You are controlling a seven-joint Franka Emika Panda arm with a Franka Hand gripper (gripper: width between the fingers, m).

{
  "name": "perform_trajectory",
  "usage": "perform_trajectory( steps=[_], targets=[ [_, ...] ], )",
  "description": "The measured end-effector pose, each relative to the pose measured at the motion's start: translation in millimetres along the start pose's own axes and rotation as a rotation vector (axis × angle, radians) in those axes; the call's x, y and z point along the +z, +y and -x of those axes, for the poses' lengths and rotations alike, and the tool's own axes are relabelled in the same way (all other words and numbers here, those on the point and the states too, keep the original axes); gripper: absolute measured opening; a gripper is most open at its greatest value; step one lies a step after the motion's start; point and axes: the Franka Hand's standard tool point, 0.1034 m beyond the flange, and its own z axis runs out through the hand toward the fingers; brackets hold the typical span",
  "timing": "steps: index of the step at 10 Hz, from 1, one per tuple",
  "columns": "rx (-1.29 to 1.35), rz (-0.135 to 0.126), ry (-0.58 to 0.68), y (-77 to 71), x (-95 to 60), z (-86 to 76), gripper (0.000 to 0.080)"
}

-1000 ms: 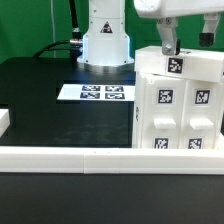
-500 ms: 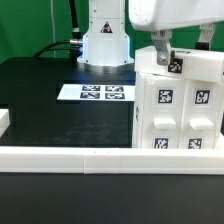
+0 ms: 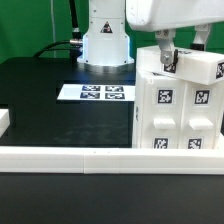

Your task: Assemble cabinet

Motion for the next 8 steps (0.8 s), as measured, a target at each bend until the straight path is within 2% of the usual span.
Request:
perform_trajectory(
  steps=[3,8],
  targets=[
    [0.024,0.0,0.0,0.5,0.0,0.4,0.0554],
    [0.445,-0.002,0.001,0.2,0.2,0.3,0.0556]
  ],
)
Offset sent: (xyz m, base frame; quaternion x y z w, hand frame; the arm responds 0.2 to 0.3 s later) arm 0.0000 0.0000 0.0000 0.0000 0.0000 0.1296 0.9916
